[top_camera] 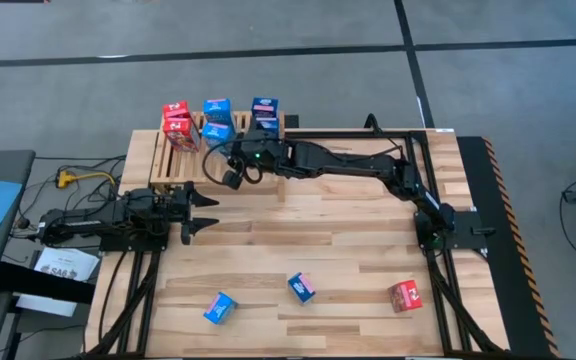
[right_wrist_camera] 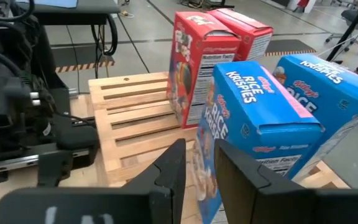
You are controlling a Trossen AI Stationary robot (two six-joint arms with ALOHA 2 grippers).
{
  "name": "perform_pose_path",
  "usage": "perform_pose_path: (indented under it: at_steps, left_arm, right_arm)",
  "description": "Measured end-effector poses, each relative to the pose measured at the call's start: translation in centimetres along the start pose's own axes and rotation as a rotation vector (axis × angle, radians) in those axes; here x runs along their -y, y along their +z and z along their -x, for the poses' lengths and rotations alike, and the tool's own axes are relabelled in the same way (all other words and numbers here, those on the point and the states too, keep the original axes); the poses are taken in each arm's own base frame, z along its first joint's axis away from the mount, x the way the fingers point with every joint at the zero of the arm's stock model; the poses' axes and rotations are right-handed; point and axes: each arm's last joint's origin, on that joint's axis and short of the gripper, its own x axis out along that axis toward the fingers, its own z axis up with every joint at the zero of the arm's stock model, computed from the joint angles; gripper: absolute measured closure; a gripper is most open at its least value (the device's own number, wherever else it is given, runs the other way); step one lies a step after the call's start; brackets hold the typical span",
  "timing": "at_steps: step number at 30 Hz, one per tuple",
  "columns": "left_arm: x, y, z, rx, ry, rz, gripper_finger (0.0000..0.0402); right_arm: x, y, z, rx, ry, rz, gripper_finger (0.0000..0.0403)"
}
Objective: Stack cereal on shelf
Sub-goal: Put the top light blue cereal box the aligned with the other light blue cereal box on the shelf, then put the dark blue cereal box the aligned with the other dark blue cereal boxes on the shelf
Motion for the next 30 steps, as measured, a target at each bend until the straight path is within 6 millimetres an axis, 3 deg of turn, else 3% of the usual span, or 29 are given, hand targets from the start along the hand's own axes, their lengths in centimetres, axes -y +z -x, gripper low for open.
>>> perform_pose_path:
  at_steps: [6, 15, 24, 30]
  left_arm:
    - [0.0, 0.0, 0.0, 0.000, 0.000, 0.000, 0.0118]
    - [0.0, 0.0, 0.0, 0.000, 0.000, 0.000, 0.0118]
    - [0.0, 0.0, 0.0, 0.000, 0.000, 0.000, 0.0118]
    - [0.0, 0.0, 0.0, 0.000, 0.000, 0.000, 0.0118]
  right_arm:
    - [-1.3, 0.8, 1.7, -0.019, 0.035, 0.029, 0.0295]
    - [-3.2, 2.5, 7.7, -0.161, 0.137, 0.135, 0.0295]
    - [-5.3, 1.9, 13.2, -0.383, 0.275, 0.243, 0.0295]
    - [-7.0, 1.0, 15.3, -0.487, 0.319, 0.264, 0.0295]
